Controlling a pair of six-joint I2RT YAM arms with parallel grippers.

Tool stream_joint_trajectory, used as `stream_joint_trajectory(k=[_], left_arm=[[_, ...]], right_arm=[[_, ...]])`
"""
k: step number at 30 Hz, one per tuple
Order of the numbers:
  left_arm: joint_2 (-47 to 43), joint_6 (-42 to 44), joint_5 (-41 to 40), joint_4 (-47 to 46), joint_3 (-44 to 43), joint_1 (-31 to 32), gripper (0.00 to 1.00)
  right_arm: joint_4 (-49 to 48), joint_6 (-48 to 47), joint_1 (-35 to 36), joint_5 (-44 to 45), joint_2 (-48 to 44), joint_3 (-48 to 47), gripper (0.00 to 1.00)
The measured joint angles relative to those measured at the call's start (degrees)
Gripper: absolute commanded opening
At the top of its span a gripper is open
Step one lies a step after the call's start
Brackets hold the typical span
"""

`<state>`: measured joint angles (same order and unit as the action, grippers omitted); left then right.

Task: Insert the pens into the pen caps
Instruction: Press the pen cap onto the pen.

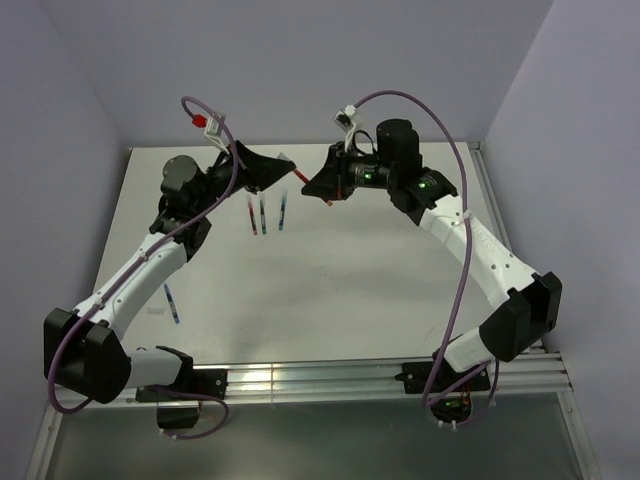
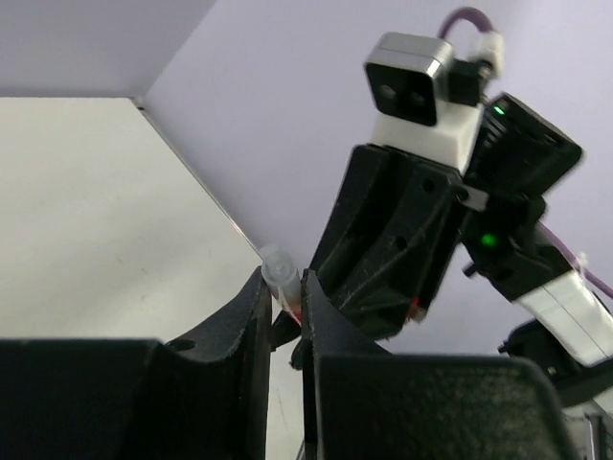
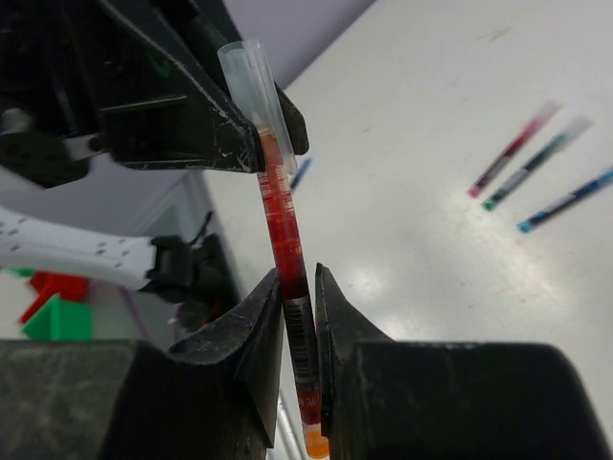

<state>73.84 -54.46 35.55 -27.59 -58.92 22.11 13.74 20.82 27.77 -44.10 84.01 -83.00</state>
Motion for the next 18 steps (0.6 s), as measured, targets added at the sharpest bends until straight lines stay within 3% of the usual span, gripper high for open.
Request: stream_joint_trajectory(k=[12,18], left_arm=[[-0.2,5.8,-14.6,13.8,-6.9,6.5,0.00],[-0.2,7.4,-20.5,19.2,-8.9,8.0,0.00]], right_arm=[[16.5,-8.9,13.1,35.6,1.5,-10.3,0.00],[19.2,-12.2,16.8,47.4,4.2,-13.7,0.00]])
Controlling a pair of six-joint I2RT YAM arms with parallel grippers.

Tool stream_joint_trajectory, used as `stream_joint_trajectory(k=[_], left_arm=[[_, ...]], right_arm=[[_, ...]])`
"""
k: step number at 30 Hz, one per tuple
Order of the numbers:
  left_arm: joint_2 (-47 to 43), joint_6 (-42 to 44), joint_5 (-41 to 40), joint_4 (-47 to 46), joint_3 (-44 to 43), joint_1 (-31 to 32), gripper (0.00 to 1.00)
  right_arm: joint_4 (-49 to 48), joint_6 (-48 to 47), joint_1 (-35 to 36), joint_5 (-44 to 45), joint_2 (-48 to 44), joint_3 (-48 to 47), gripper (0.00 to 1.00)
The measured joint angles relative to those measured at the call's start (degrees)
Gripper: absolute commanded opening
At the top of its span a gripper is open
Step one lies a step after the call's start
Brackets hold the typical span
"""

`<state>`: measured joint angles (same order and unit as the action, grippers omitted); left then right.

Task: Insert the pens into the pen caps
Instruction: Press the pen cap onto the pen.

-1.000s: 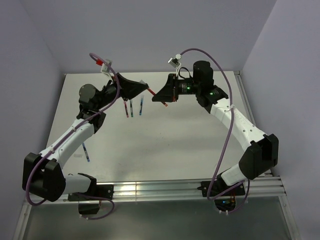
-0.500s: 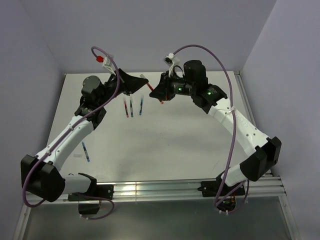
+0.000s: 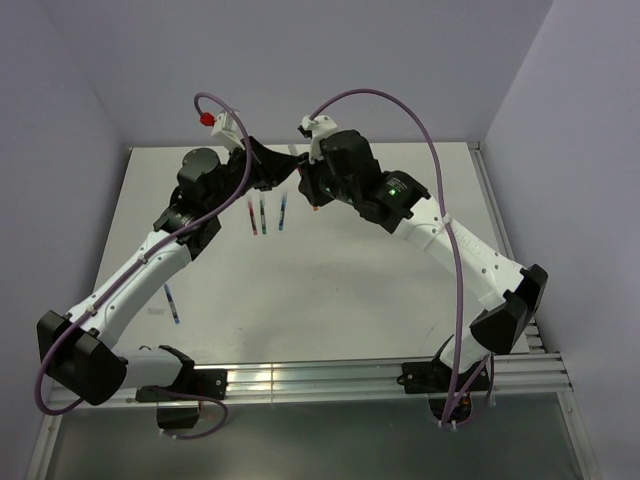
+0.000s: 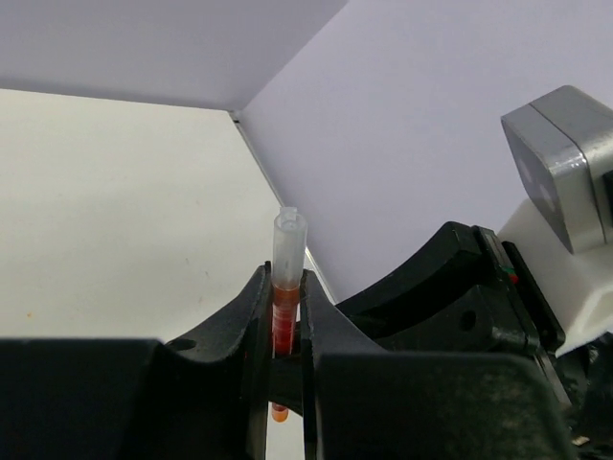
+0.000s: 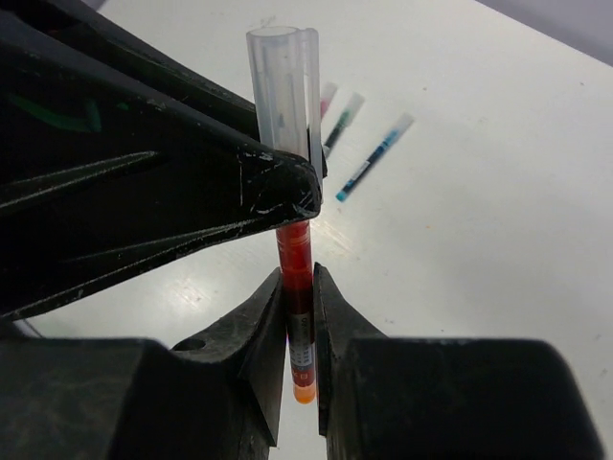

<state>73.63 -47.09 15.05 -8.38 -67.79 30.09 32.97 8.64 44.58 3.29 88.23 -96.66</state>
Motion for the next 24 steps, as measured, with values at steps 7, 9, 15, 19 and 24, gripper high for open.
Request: stream_joint_trajectory(k=[7,9,15,19,24], left_arm=[[0.0,1.3,-2.5,3.0,-0.4,0.9,0.00],[0.0,1.7,-3.1,3.5,-0.7,1.2,0.00],[-0.2,3.0,-4.4,5.9,-1.6,1.6,0.00],[-0.2,3.6,-4.0,8.9,-2.9,1.7,0.00],[0.4,3.9,-2.3,13.1,-3.4,1.2,0.00]], right_arm=[[1.9,-1.9,0.9,3.1,1.2,-0.9,0.00],[1.9,-2.1,0.9,2.8,1.2,-0.9,0.00],[2.3,-2.1,0.6,0.4,1.2,-0.9,0.10],[1.0,-1.6,0.1,-1.2,0.6,-0.3,0.38],[-2.9,-1.4,-0.9,-1.4,-2.4,2.7,0.49]])
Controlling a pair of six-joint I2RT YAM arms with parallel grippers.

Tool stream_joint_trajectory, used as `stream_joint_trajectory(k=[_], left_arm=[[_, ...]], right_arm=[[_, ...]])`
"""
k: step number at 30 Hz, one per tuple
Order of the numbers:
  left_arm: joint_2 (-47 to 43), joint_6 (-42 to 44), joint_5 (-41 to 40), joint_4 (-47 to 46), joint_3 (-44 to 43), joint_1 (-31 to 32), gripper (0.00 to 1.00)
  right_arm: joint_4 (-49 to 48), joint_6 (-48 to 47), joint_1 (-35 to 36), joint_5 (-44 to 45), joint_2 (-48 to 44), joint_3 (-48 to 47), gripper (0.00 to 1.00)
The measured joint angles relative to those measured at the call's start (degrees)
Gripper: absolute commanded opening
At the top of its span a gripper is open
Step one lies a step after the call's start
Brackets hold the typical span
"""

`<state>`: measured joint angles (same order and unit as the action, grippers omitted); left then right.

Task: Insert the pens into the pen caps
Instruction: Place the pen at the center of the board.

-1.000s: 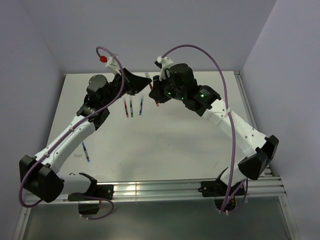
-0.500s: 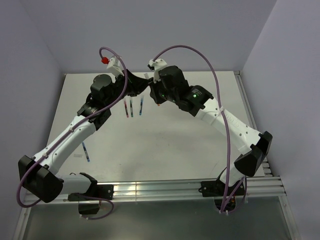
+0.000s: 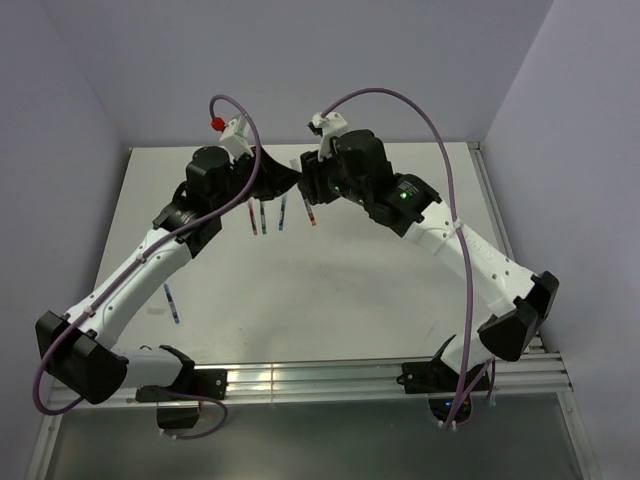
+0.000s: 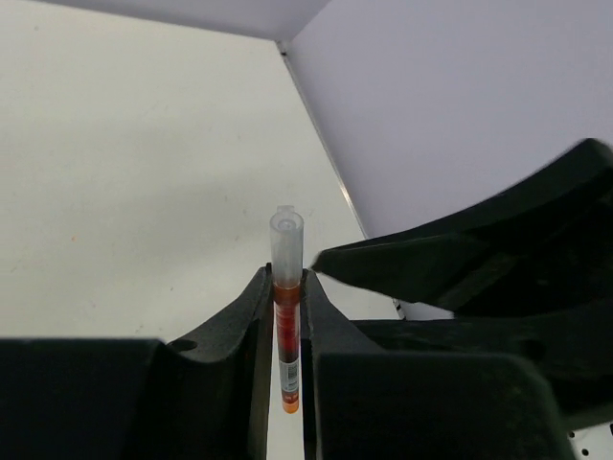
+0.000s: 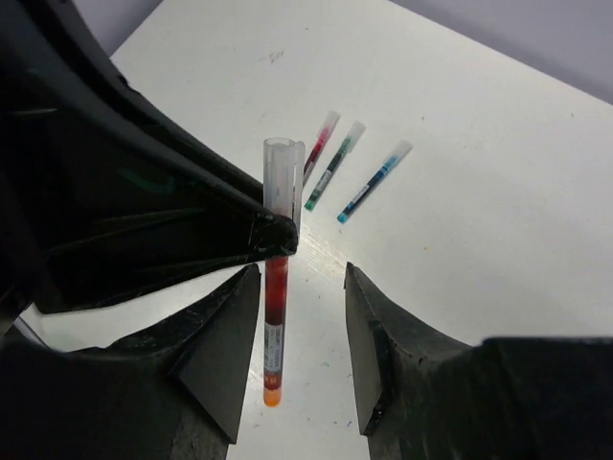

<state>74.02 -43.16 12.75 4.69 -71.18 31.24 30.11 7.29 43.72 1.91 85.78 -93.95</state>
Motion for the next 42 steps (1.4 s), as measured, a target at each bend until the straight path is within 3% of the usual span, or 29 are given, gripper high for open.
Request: stream_joint_trajectory(k=[7,12,22,30,33,42], left_arm=[[2.5,1.0,0.8,5.9,-1.8,-3.8,0.00],[7.3,4.1,-3.4,10.0,-4.5,-5.5,0.00],[31.4,9.9,-9.9,10.9,-10.4,-5.6,0.00],[44.9,15.3,-15.6,11.7,-21.1,-4.0,0.00],[47.7,16.3,-17.0,11.9,-24.4,-2.5,0.03],[51.5,16.6,-17.6,12.9,-26.4,-1.0,0.22]], right_arm=[[-3.6,0.5,-0.2,0.3,-5.2,5.0,0.51],[-4.8,1.4,-1.0,1.0,-9.0,11.2,0.51],[-5.5,4.5,-4.6,3.2,-9.6,15.5,0.52],[-6.2,5.3,-4.9,3.3,-9.6,15.8,0.52],[-6.3,5.5,-4.9,3.3,-9.6,15.8,0.53],[-6.6,5.6,-5.2,3.3,-9.6,16.3,0.53]])
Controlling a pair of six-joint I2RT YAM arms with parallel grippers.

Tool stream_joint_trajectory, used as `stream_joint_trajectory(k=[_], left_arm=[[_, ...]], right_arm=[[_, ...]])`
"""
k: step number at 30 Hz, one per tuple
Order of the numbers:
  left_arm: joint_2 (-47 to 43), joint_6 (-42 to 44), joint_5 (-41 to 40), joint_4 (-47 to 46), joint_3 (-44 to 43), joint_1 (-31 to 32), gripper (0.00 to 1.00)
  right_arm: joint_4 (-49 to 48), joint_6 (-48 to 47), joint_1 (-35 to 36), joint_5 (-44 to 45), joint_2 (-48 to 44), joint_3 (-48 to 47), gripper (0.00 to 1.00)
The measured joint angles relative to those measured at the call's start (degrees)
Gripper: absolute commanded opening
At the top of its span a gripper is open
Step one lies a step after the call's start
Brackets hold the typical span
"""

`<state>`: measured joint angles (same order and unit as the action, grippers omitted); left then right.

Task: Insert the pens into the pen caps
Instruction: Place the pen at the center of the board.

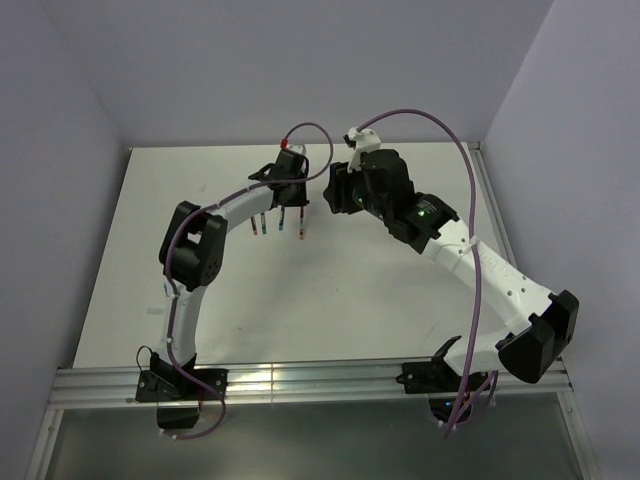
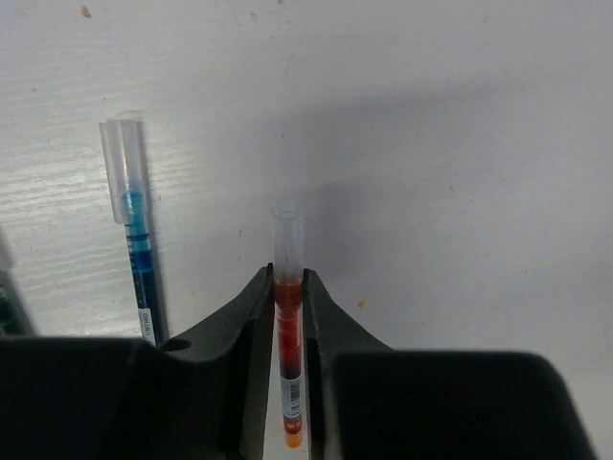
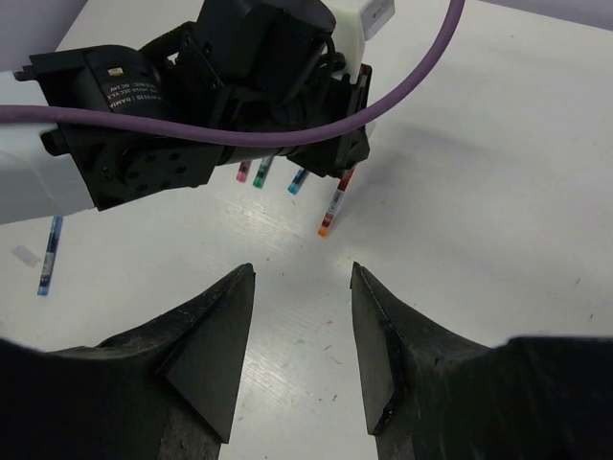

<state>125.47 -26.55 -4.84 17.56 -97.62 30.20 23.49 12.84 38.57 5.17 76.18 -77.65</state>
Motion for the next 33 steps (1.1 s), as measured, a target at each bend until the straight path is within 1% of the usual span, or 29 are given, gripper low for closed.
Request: stream_joint_trajectory(k=[2,3,5,6,14,17,18,20,21,23,26,30,33], left_arm=[[0.0,0.4,0.0,-0.1,0.0,-0.1,0.27],[0.0,0.5,0.0,-0.2,0.0,-0.2,0.31],[0.0,0.7,0.0,-0.2,0.0,-0.2,0.32],[0.0,0.9,0.1,-0.2,0.0,-0.2,0.36],[-1.8,0.9,0.4,-0.1,0.1,-0.2,0.40],[-5.9,0.3,-0.2,0.2,1.4,-0.2,0.43],[-7.5,-0.2,-0.8,0.3,1.9,-0.2,0.45],[-12.5,-1.8,-2.4,1.0,4.0,-0.5,0.46],[-15.4,-2.9,-3.1,1.4,5.4,-0.8,0.50],[-21.9,-5.3,-4.6,2.5,9.4,-2.0,0.52],[-32.6,-9.5,-7.0,5.4,16.6,-6.9,0.54],[-44.5,-13.3,-9.7,9.8,26.9,-18.8,0.57],[-49.2,-14.7,-11.8,14.2,32.4,-26.8,0.57]], right_arm=[[0.1,0.1,0.0,0.0,0.0,0.2,0.53],[0.1,0.2,0.0,0.0,0.0,0.2,0.53],[0.0,0.2,-0.1,0.0,0.0,0.2,0.53],[0.0,0.2,-0.2,0.0,0.0,0.2,0.53],[0.0,0.2,-0.3,0.0,0.0,0.2,0.53],[0.0,0.2,-0.3,0.0,0.0,0.2,0.54],[0.0,0.3,-0.3,0.0,0.0,0.2,0.54],[0.1,0.6,-0.5,0.0,0.0,0.2,0.54],[0.1,0.8,-0.5,0.0,0.0,0.2,0.55],[0.2,1.5,-0.6,-0.1,0.0,0.2,0.55],[-0.5,3.2,-0.8,-1.3,-0.3,1.6,0.56],[-1.6,5.9,-1.5,-4.5,-2.0,8.4,0.56],[-2.6,8.1,-1.8,-8.1,-3.1,14.1,0.56]])
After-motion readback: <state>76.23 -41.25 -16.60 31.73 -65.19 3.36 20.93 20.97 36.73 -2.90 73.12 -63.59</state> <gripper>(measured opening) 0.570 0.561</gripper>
